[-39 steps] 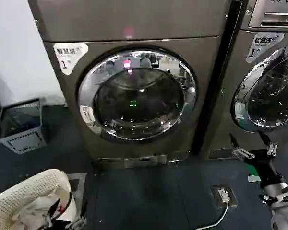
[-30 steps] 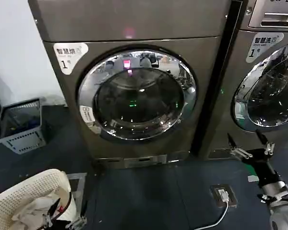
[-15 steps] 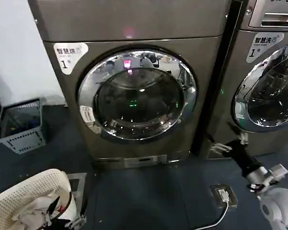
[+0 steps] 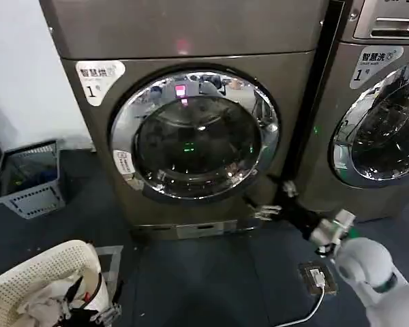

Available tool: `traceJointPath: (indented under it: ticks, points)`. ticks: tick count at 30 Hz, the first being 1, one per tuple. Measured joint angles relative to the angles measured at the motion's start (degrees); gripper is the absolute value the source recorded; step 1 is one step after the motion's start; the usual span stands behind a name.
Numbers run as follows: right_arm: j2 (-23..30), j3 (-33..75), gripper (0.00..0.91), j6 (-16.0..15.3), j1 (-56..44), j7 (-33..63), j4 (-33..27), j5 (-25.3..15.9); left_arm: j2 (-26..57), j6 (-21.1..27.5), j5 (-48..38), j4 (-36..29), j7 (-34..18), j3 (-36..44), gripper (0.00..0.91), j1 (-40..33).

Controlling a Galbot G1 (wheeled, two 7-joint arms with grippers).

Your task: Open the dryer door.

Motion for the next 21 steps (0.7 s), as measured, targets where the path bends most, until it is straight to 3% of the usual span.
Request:
traceJointPath:
  ticks: [6, 21]
  points:
    - [0.10, -9.64, 0.907, -3.47, 9.87, -1.26, -2.80, 1.66, 0.24, -0.16, 0.25, -0.04, 0.00, -0.01, 0.907, 0.44]
    - [5.70, -28.03, 0.907, -5.17, 30.29, -1.92, -13.88, 6.01, 0.05, -0.27, 0.24, -1.14, -0.16, -0.48, 0.907, 0.85]
